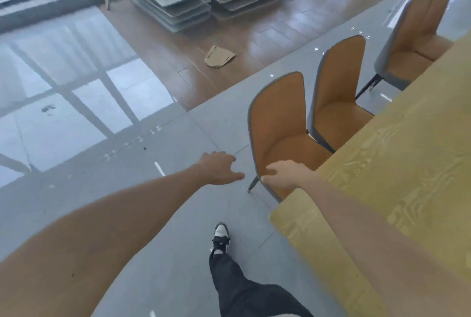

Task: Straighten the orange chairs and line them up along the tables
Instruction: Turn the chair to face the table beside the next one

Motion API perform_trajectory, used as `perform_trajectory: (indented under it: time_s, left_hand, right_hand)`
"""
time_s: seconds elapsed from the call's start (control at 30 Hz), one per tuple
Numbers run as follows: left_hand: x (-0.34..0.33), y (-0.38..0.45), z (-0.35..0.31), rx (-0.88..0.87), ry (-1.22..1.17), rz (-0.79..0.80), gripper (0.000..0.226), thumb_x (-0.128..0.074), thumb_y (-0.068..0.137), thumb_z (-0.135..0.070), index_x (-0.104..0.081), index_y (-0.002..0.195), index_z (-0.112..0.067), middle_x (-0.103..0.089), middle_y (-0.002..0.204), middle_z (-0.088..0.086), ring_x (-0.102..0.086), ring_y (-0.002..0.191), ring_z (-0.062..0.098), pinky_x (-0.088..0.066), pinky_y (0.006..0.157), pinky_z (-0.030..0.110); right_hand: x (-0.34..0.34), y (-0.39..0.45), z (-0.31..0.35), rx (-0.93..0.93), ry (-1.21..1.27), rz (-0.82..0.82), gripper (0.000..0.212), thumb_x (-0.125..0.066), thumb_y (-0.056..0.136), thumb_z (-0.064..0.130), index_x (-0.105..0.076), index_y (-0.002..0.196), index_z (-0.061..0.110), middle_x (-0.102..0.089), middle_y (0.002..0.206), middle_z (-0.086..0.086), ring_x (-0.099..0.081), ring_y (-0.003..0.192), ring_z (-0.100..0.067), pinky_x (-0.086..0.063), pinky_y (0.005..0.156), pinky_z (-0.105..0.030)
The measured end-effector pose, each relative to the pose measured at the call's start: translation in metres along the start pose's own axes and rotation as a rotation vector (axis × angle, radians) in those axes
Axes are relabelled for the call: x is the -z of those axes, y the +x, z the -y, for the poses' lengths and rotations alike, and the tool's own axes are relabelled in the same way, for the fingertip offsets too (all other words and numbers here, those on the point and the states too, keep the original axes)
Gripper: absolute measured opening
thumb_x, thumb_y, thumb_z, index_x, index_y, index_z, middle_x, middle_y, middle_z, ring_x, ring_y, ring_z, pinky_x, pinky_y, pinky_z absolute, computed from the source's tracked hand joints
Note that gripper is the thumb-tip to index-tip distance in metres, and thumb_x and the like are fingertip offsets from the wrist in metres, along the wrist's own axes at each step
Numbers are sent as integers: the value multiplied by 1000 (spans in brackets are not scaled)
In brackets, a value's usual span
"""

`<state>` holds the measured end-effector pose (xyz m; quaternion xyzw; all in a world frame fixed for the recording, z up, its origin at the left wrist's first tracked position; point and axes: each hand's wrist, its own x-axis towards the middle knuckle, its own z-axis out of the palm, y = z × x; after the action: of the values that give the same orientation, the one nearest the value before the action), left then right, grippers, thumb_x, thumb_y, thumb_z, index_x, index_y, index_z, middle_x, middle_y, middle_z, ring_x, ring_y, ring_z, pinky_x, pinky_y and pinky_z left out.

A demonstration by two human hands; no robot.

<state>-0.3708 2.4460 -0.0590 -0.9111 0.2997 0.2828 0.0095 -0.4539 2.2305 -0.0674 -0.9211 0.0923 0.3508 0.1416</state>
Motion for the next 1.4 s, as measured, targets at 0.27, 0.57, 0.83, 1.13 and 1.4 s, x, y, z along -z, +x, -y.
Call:
perform_trajectory:
  time_s: [0.27, 0.57, 0.83, 1.13, 1.4]
  left_hand:
    - [131, 172, 37, -216, 113, -19, 74, -48, 93, -70, -49, 147, -18, -59, 141, 7, -56, 127, 29, -46, 104, 46]
    - [260, 385, 21, -613, 295, -60, 80, -50, 91, -68, -44, 152, -16, -54, 148, 10, -49, 136, 29, -40, 112, 48]
    - [341, 518, -24, -988, 483, -51, 73, -49, 94, -62, -44, 150, -16, -52, 143, 12, -46, 134, 31, -38, 110, 48]
    - [371, 614, -131, -1341, 656, 15, 70, -54, 94, -52, -39, 153, -17, -42, 155, 12, -38, 143, 32, -33, 116, 51]
    - [366, 661, -211, -1502, 842, 149, 66, -64, 89, -43, -44, 145, -16, -49, 142, 10, -42, 136, 33, -38, 110, 54]
  right_hand:
    - [128, 112, -21, -154, 256, -23, 74, -46, 94, 65, -31, 155, 26, -28, 163, 2, -29, 147, -26, -29, 118, -49]
    - [244, 209, -71, -396, 471, -180, 73, -46, 97, 60, -28, 157, 23, -28, 163, 0, -29, 147, -24, -29, 118, -43]
    - [307, 256, -87, -696, 658, -415, 68, -46, 99, 54, -33, 155, 17, -36, 158, -6, -37, 142, -28, -35, 114, -43]
    - [306, 295, -131, -1081, 817, -573, 64, -42, 97, 57, -41, 149, 20, -38, 154, -9, -29, 143, -33, -30, 114, -54]
    - [306, 307, -141, -1290, 1171, -582, 80, -44, 86, 71, -41, 149, 22, -42, 152, -5, -41, 137, -28, -40, 108, -53]
